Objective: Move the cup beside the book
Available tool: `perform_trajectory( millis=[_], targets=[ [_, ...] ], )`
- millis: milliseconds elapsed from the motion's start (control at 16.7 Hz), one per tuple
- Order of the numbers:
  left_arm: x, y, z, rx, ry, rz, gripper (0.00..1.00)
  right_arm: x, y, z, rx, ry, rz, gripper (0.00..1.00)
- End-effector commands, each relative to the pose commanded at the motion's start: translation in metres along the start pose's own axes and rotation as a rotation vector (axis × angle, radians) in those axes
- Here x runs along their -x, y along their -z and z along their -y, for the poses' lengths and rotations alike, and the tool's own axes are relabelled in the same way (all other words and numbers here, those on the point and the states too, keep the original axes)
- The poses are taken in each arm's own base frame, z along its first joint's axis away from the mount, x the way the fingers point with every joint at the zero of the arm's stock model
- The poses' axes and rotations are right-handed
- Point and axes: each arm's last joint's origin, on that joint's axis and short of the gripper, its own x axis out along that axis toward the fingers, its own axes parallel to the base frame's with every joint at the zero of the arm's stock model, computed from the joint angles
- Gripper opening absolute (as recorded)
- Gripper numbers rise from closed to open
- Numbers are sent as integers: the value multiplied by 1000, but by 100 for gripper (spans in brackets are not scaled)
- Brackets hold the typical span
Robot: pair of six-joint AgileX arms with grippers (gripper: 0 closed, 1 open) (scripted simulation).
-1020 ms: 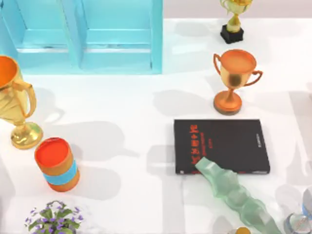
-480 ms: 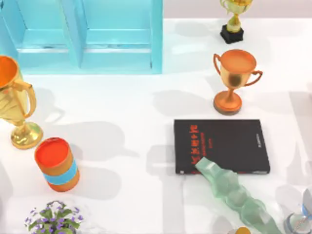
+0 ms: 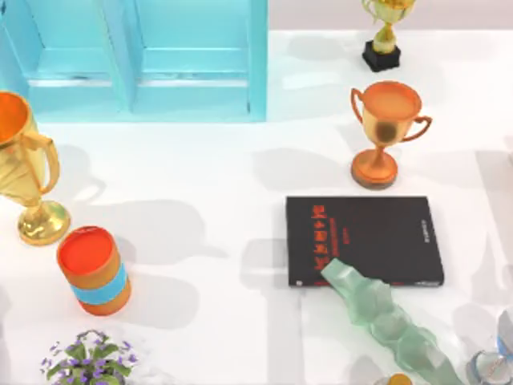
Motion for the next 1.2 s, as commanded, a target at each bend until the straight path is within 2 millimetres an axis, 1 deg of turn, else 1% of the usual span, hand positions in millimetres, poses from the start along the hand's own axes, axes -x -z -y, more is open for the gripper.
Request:
perform_trajectory(
  millis=[120, 180, 420, 1200],
  targets=[
    [-17, -2, 2, 0, 2, 3, 100, 0, 0, 0, 0, 0, 0, 100],
    [-23, -3, 3, 0, 4, 6, 100, 0, 0, 0, 0, 0, 0, 100],
    [-25, -3, 3, -1, 6, 7, 100, 0, 0, 0, 0, 0, 0, 100],
    [-25, -3, 3, -1, 6, 7, 2, 0, 0, 0, 0, 0, 0, 100]
  ],
)
